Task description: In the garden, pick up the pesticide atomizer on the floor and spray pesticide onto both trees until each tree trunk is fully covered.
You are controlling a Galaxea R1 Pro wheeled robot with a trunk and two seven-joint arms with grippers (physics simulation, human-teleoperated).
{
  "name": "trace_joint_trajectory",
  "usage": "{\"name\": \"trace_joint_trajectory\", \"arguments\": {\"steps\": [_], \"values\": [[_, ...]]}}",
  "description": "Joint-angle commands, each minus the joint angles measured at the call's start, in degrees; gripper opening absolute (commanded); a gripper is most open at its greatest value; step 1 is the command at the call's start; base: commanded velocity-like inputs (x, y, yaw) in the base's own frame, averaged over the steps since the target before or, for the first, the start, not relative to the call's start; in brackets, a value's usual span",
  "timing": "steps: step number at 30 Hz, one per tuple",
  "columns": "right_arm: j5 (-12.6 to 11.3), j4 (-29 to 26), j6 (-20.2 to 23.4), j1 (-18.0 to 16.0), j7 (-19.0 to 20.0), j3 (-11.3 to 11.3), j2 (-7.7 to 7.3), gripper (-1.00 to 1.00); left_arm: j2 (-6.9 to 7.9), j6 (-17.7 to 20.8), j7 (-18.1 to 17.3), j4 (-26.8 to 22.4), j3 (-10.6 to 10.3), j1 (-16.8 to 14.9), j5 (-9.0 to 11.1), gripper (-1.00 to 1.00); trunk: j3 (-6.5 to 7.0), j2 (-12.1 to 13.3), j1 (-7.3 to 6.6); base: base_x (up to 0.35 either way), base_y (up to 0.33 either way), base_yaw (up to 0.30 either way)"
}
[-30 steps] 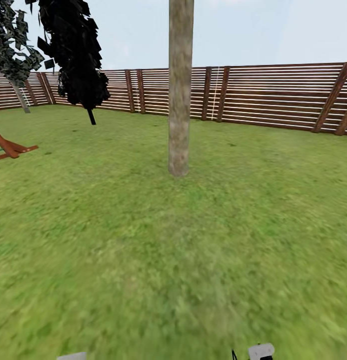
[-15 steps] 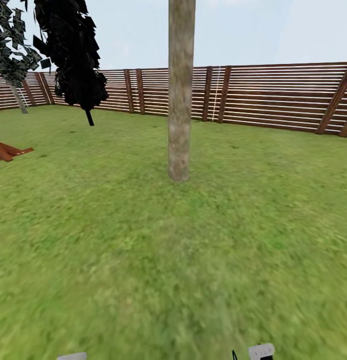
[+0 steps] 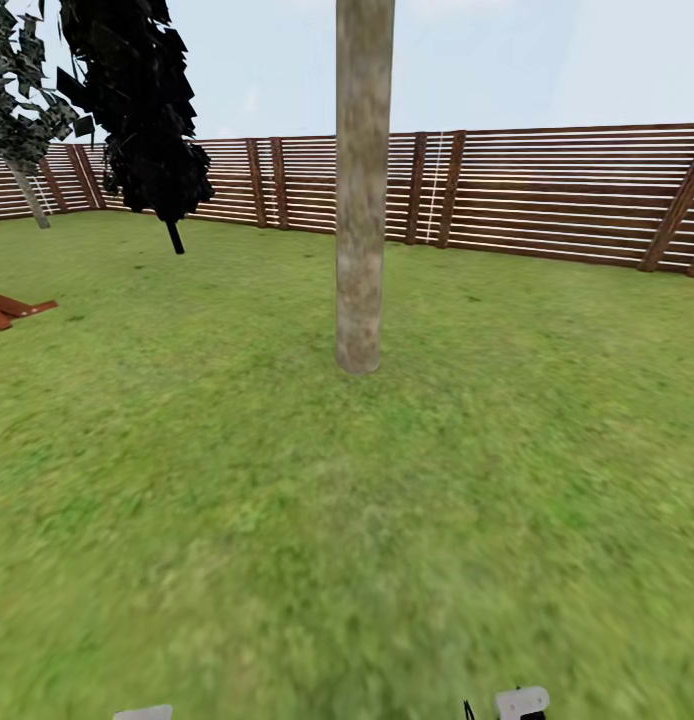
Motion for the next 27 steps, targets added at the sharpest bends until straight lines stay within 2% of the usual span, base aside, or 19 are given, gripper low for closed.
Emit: {"name": "trace_joint_trajectory", "arguments": {"steps": [1,14,27], "values": [[0.00,0.00,0.00,-0.02,0.00,0.00,0.00,1.00,0.00,-0.01,0.00,0.00,0.00,0.00,0.00,-1.00,0.00,0.00,0.00,0.342,0.000,0.000],[-0.09,-0.09,0.00,0.00,-0.09,-0.09,0.00,1.00,0.00,0.00,0.00,0.00,0.00,0.00,0.00,-1.00,0.01,0.00,0.00,0.343,0.000,-0.003],[-0.09,0.00,0.00,-0.01,-0.01,0.00,0.00,1.00,0.00,-0.01,0.00,0.00,0.00,0.00,0.00,-1.00,0.79,0.00,0.00,0.343,0.000,-0.161]]}}
